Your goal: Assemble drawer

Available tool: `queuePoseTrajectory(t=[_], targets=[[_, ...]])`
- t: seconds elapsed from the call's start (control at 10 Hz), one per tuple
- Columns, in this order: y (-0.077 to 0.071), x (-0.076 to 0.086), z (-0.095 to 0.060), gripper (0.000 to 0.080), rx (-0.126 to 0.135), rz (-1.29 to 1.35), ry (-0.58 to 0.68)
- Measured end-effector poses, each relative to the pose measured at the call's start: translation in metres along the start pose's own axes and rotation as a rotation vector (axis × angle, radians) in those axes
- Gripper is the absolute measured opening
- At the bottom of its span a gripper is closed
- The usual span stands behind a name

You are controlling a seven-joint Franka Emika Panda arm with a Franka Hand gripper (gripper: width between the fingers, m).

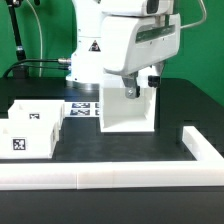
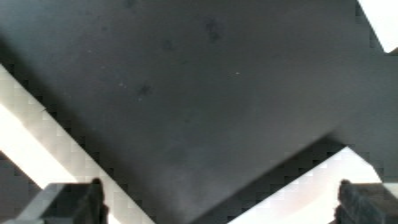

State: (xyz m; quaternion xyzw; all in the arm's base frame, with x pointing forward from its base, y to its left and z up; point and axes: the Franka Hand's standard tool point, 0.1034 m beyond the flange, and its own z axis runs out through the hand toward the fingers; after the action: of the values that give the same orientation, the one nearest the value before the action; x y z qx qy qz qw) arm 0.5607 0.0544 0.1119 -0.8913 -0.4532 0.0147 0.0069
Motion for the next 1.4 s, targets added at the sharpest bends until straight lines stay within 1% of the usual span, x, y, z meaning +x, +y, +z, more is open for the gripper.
queuePoseTrajectory(t=[0.8,0.9,1.0,1.2,1.3,1.4], targets=[[-0.001,0.0,0.0,0.065,0.0,0.002,0.0],[-0.009,-0.002,-0.006,0.065,-0.021,0.091,0.019],[-0.026,-0.01,-0.01,0.065,-0.036,0.161,0.031],[-0.056,-0.018,-0.011,0.065,-0.038,0.293,0.029],[-0.06,-0.02,-0.016,0.065,-0.039,0.298,0.03],[-0.059,-0.02,-0.019,0.065,-0.043,0.298,0.036]])
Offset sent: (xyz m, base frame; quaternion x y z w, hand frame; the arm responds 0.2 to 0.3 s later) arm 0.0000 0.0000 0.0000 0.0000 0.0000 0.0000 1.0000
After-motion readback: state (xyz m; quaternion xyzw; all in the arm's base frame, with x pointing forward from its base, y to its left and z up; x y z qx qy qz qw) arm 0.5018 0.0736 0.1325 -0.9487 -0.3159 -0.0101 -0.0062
